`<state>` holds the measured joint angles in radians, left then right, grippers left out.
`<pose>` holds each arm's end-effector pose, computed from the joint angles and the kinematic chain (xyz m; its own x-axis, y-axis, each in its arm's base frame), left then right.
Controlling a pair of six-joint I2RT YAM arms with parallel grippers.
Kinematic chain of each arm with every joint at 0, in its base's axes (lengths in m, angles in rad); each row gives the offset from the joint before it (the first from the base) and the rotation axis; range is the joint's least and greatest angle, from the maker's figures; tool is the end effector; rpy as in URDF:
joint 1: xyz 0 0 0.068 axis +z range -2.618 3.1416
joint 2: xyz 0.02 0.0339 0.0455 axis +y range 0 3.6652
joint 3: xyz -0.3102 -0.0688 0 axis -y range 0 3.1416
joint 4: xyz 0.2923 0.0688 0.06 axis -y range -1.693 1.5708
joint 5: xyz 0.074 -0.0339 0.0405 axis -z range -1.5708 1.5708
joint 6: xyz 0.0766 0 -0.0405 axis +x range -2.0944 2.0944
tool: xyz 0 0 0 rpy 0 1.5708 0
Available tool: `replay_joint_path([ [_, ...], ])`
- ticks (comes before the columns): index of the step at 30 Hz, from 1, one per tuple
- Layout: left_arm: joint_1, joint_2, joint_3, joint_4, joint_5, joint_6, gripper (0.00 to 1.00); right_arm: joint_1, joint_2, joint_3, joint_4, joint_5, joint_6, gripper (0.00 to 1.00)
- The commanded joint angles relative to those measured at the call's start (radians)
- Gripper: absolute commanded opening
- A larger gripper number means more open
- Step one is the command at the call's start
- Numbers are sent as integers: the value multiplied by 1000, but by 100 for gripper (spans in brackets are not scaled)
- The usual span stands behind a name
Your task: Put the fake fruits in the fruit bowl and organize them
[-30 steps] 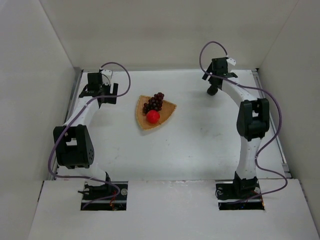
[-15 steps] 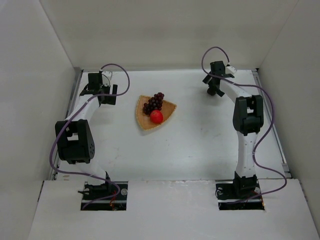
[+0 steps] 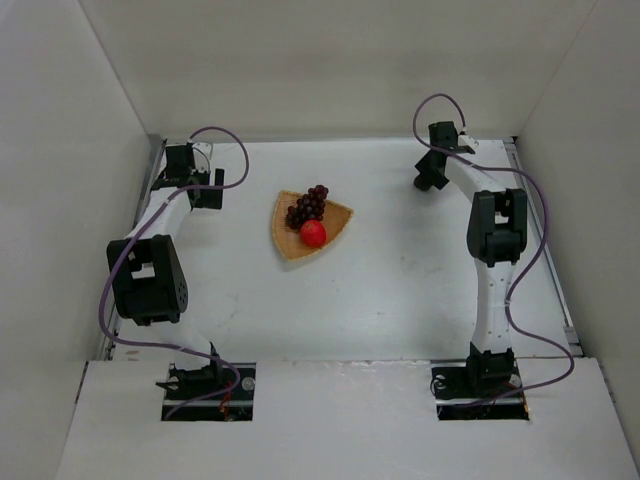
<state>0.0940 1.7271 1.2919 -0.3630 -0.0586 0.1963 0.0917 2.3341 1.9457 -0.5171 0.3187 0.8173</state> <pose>0.4612 0.0480 0.2433 -0.7255 0.1272 -0.6764 0.0072 0.9841 0.1773 0.6179 0.0327 0.1670 -0.4590 0.6533 -0.6021 0.6436 0.7117 0.2815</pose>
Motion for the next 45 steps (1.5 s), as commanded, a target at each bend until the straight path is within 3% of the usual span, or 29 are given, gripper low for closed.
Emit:
replay_joint_path([
  [1, 11, -14, 49, 10, -6, 9, 85, 3, 25, 45, -15, -42, 16, 51],
  [6, 16, -24, 46, 10, -6, 9, 85, 4, -24, 4, 29, -50, -21, 11],
  [8, 16, -29, 46, 9, -6, 9, 85, 24, -85, -34, 87, -58, -70, 5],
  [12, 16, -49, 38, 9, -6, 9, 85, 130, -269, -178, 228, -87, -171, 4],
  [17, 25, -83, 11, 16, -6, 8, 85, 360, -410, -318, 318, -118, -277, 4],
  [22, 22, -112, -8, 19, 0, 6, 85, 570, -378, -295, 331, -128, -378, 5],
  [31, 8, -136, -20, 24, 8, 5, 86, 711, -219, -113, 180, -168, -455, 9],
  [33, 10, -144, -28, 29, 11, 5, 86, 722, -202, -102, 163, -167, -468, 14],
  [40, 20, -161, -46, 33, 11, 5, 87, 745, -188, -88, 140, -182, -517, 58],
  [42, 23, -162, -46, 33, 11, 5, 87, 750, -194, -88, 140, -185, -532, 59],
  [45, 23, -166, -48, 35, 11, 5, 87, 765, -200, -88, 132, -188, -550, 52],
])
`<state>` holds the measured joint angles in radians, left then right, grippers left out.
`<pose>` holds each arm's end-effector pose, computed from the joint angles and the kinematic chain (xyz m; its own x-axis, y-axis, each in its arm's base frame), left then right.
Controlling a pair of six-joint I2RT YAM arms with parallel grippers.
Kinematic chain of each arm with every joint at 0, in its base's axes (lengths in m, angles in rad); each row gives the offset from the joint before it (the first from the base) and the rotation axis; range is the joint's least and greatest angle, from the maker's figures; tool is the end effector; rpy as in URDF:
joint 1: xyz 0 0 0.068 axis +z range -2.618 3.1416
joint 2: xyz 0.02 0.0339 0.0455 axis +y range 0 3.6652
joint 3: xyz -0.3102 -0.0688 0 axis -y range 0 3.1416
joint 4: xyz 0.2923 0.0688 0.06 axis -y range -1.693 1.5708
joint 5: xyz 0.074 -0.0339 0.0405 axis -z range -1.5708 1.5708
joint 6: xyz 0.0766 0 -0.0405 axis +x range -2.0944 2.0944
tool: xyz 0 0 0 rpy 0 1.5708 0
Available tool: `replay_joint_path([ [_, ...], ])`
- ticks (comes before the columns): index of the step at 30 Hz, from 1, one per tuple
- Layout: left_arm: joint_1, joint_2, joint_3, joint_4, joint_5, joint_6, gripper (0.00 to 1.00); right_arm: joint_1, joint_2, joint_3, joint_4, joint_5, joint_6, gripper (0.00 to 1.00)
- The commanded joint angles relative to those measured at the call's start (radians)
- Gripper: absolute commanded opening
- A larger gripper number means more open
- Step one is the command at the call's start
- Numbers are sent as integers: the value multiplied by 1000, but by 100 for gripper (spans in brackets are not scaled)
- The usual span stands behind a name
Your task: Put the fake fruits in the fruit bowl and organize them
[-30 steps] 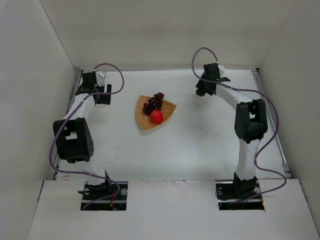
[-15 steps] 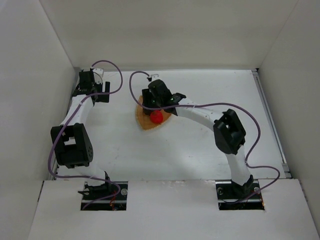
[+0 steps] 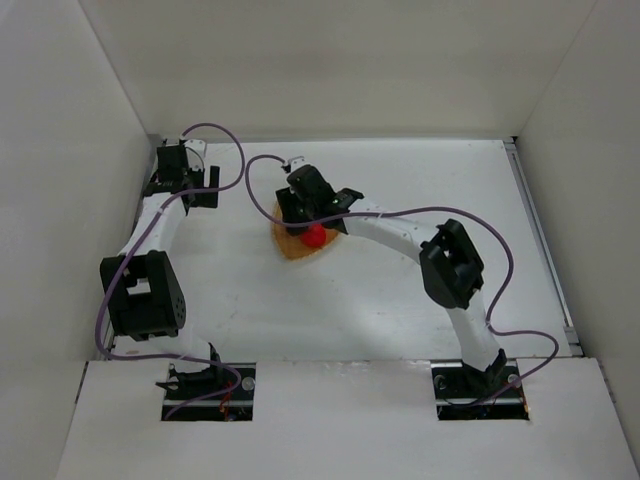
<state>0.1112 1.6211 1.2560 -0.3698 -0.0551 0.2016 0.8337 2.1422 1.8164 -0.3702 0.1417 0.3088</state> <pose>0.4385 0.0532 0.2741 -0.6832 0.1249 -0.7195 -0.0149 0.9827 0.1847 0.4105 0.4361 0.2416 -0.6112 -0.2257 -0.7586 -0.4980 0.8547 0.1470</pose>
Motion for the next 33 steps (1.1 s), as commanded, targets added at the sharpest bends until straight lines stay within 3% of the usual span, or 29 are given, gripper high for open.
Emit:
replay_joint_path([
  [1, 6, -61, -12, 42, 8, -1, 87, 31, -8, 41, -18, -13, -49, 49],
  [4, 6, -64, -12, 42, 8, -1, 87, 52, -2, 41, -32, -21, -66, 52],
  [6, 6, -67, -13, 43, 9, 1, 87, 63, 2, 44, -44, -13, -65, 61],
  [8, 6, -70, -17, 43, 14, 1, 87, 63, 7, 46, -55, -2, -53, 76],
  [10, 6, -72, -18, 43, 14, 2, 87, 63, 2, 46, -62, 2, -34, 100],
  [16, 5, -76, -12, 43, 14, 2, 88, 37, -77, 41, -65, 12, -27, 100],
  [22, 15, -105, -20, 52, 14, -8, 90, -18, -333, -72, -27, 16, 12, 100],
  [26, 6, -139, -49, 75, 0, -28, 94, -168, -533, -314, -1, 22, 59, 100],
  [33, -8, -173, -101, 149, -87, -73, 93, -573, -870, -739, -32, 41, 136, 100],
])
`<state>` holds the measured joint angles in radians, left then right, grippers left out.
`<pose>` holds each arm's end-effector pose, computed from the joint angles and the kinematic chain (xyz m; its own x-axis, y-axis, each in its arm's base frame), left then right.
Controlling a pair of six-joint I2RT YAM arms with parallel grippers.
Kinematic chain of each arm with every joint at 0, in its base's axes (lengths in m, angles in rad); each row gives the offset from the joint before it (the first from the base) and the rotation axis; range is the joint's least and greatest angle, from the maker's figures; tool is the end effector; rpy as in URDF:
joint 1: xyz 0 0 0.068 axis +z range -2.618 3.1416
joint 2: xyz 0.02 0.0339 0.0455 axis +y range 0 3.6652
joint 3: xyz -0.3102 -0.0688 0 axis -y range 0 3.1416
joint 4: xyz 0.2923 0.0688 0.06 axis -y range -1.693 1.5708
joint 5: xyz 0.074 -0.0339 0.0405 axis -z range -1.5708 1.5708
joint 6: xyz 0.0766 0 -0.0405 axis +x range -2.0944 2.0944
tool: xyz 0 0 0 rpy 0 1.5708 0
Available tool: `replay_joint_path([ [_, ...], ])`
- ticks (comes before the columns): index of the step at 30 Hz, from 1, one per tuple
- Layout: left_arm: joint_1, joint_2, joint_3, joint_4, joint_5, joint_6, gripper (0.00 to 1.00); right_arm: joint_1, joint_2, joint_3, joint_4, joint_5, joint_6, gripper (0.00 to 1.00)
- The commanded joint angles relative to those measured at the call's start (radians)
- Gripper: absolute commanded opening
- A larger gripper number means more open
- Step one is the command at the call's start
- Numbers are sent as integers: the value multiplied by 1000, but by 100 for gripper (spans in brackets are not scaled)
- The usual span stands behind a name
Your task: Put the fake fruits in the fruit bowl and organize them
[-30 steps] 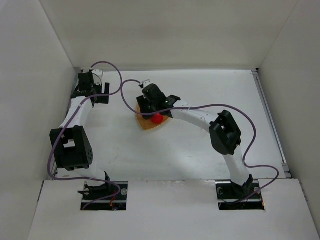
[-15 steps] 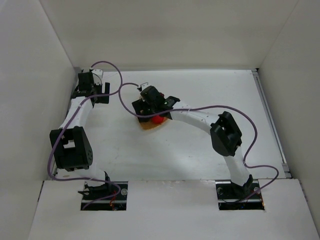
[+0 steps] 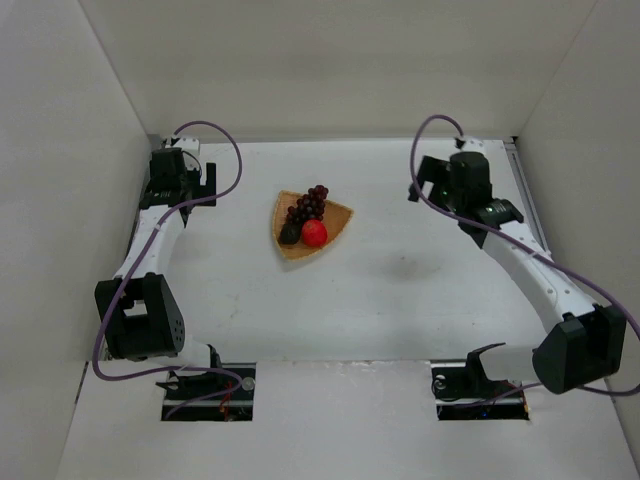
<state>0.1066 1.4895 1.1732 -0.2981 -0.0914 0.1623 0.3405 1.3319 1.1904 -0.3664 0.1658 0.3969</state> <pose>0.4110 0.0510 0.3021 -0.5948 0.0982 -0.7979 -0.0851 0.9792 0.1840 0.3578 0.1134 0.3603 -0.4976 0.2282 -0.8369 -0.0012 0.9646 0.2637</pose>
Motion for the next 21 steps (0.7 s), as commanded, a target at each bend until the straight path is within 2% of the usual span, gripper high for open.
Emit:
replay_joint_path([
  [1, 0, -41, -21, 86, -59, -33, 93, -131, -95, -150, -40, 26, 56, 100],
  [5, 5, -48, -38, 112, -83, -44, 93, -243, -183, -241, -46, 18, 65, 100],
  [21, -9, -54, -47, 125, -87, -40, 93, -209, -252, -354, -6, 15, 88, 100],
])
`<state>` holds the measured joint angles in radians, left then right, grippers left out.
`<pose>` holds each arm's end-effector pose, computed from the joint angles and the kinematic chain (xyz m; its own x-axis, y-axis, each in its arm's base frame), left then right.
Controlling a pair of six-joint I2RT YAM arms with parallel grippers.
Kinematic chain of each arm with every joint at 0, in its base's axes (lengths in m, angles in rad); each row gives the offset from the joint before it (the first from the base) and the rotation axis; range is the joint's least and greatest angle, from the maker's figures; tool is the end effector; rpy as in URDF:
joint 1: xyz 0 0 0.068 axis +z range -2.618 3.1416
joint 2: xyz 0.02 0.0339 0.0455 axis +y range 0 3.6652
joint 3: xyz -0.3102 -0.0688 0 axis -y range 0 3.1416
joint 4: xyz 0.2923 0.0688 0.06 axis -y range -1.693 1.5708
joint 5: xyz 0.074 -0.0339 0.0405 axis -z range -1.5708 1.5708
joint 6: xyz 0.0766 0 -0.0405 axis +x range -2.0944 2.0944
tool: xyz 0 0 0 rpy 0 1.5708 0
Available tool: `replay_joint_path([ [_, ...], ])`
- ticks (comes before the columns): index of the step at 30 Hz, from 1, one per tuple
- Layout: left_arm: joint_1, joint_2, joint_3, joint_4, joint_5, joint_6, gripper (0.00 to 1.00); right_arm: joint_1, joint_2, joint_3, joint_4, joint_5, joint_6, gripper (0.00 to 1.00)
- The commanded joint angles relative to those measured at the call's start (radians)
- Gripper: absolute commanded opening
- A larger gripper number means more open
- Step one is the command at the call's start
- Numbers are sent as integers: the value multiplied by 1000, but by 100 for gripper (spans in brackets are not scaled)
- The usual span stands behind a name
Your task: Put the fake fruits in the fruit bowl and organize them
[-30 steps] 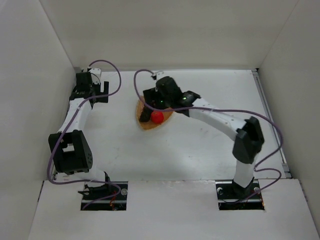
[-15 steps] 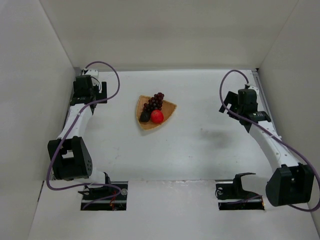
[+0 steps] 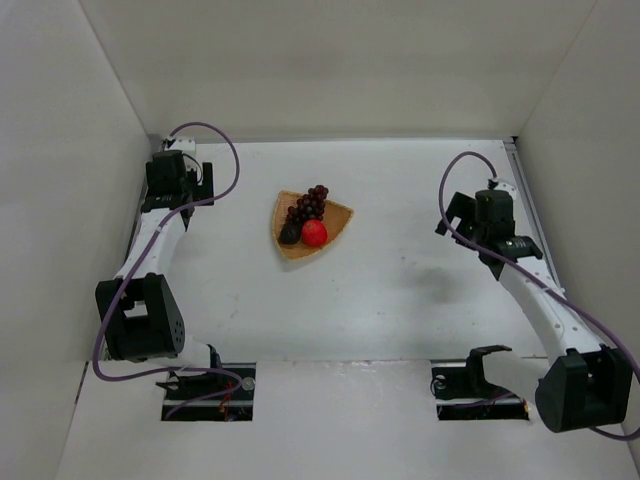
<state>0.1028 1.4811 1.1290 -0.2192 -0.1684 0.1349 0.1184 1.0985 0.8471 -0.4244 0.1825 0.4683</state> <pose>0.4095 0.0552 0.2971 -0.5655 0.0750 -0.8214 -0.1669 0.9649 0.2029 0.2930 0.0209 0.2817 -0.5432 0.3824 -0.7474 0.3022 0.9197 0.2509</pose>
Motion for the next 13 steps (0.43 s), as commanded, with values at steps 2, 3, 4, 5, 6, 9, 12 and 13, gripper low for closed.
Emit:
replay_joint_path([
  [2, -4, -47, -3, 46, -10, -12, 93, 14, -19, -14, 52, -2, 16, 100],
  [3, -2, -47, -3, 46, -10, -12, 93, 14, -19, -14, 52, -2, 16, 100],
  [4, -1, -47, -3, 46, -10, -12, 93, 14, -17, -14, 53, -3, 16, 100],
  [5, 1, -47, -3, 46, -10, -11, 93, 14, -15, -13, 53, -5, 16, 100],
  [6, 2, -47, -3, 46, -10, -11, 93, 14, -14, -11, 53, -5, 16, 100],
  [9, 4, -47, 3, 34, -10, -8, 93, 25, -8, -6, 59, -6, 18, 100],
  [12, 1, -48, 6, 30, -10, -8, 93, 45, 4, 3, 65, -2, 20, 100],
  [13, -1, -50, 6, 30, -10, -14, 93, 56, 12, 7, 65, 2, 20, 100],
])
